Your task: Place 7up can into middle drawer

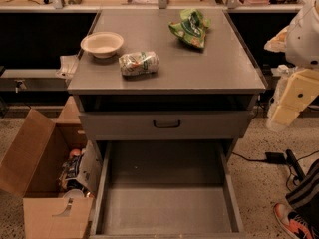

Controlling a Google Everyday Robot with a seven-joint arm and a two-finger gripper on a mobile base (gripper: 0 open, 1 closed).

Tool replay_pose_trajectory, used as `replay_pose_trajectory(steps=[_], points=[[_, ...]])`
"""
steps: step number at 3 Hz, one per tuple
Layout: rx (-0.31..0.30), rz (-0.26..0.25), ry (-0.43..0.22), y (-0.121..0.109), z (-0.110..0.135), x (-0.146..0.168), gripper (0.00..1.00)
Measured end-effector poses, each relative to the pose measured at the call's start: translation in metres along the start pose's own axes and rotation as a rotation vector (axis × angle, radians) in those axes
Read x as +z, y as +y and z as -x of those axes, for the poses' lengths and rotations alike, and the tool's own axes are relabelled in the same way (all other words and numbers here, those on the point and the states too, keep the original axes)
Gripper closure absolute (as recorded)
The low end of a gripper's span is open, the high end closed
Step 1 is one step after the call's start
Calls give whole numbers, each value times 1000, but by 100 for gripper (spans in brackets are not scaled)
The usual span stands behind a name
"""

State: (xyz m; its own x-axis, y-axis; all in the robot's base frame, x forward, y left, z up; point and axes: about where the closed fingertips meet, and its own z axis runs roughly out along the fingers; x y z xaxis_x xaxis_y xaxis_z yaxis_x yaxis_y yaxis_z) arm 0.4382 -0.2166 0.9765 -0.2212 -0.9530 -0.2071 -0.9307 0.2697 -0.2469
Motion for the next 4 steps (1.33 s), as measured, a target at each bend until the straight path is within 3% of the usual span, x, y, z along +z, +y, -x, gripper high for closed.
replay_pose_trajectory(steps=[1, 2, 3, 4], points=[[-4, -4, -3, -2, 1, 0, 0], [-59, -6, -41, -28, 20, 17, 0], [-130, 5, -120, -66, 59, 48, 0], [-165, 22, -204, -89, 95, 71, 0]])
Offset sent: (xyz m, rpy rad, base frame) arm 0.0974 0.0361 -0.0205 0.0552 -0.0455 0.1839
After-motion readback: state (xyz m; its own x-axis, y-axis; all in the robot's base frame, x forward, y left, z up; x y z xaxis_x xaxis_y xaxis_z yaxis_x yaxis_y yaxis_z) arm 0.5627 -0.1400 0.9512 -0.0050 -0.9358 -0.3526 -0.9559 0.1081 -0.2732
